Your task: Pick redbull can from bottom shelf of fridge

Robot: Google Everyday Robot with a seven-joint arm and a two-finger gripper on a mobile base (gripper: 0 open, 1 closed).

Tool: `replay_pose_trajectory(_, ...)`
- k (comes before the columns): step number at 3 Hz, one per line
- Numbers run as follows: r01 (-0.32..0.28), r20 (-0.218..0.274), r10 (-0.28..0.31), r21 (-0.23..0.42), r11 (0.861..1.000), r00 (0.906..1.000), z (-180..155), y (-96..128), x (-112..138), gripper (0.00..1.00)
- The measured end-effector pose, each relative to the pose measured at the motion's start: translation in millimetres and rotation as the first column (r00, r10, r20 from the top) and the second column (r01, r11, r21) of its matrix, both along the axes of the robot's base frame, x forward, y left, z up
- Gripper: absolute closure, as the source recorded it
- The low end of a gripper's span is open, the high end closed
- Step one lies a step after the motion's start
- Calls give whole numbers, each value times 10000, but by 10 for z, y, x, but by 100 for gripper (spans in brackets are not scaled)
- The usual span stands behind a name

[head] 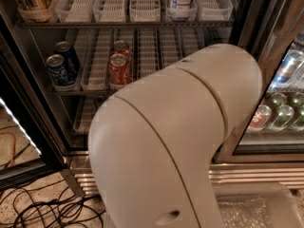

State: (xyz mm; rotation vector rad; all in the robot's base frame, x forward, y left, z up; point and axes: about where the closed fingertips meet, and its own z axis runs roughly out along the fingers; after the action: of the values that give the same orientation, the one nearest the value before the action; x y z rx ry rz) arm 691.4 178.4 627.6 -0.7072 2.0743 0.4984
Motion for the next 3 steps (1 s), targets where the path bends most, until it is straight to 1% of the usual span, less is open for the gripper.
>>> replay_pose_trajectory(1,-9,-135,9,5,10000,9999,13,-50,-50,100)
replay_pose_trajectory(2,-263,-424,258,-111,9996,9988,106,-60,-208,100)
replay_pose_trajectory(3,-333,-688,324,-120,9994,9971,297,-202,-394,100)
